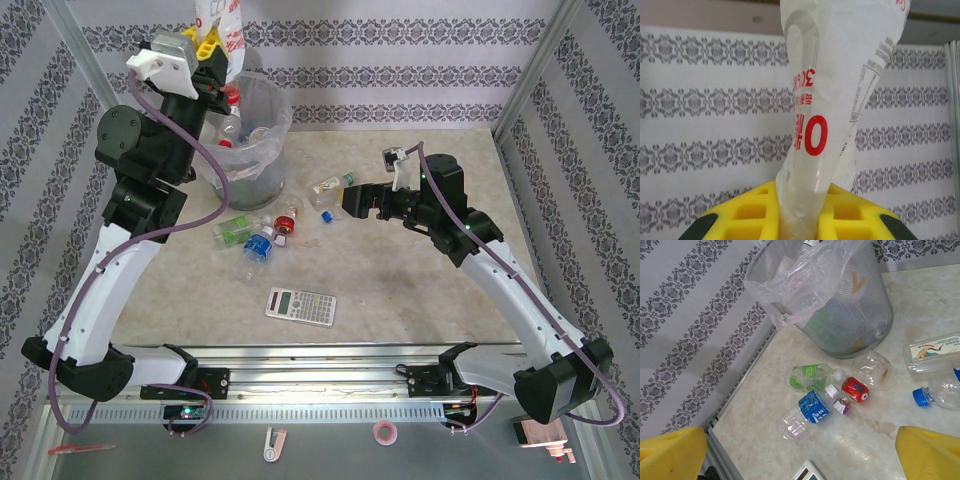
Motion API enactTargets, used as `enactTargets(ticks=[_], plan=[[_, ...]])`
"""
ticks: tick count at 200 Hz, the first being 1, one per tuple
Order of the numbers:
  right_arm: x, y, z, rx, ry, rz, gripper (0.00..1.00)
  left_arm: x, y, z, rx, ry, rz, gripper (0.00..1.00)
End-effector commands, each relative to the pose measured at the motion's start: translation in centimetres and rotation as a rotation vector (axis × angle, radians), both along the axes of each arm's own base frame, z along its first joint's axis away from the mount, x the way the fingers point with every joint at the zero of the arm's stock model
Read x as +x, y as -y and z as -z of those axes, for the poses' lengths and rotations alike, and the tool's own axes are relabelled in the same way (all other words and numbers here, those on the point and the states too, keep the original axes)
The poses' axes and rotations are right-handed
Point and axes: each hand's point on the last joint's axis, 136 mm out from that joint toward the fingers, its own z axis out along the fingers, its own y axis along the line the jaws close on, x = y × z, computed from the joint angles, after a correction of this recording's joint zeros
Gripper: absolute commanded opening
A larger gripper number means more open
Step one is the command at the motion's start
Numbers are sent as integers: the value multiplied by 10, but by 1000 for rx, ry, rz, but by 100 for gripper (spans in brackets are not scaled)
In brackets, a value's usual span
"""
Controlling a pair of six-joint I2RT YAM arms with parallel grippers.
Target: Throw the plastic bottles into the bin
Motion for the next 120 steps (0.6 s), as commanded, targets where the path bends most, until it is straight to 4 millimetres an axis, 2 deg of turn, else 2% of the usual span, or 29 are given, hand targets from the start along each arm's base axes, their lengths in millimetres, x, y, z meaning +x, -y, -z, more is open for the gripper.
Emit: enactTargets(ticks=[1,30,65,93,120], plan=[[5,0,-9,-8,46,-4,97,-25,-11,-45,-38,200,-11,8],[8,-1,-7,-14,45,-10,97,-27,-10,-57,-44,253,-9,8],[14,-2,-7,-18,43,-15,97,-19,-7,-58,-37,271,-21,7],[19,-3,-5,-19,37,-18,97,-3,-7,-51,-36,246,-26,7],[23,-4,-3,-10,22,-26,97,27,-13,-35,-50,189,-38,7]])
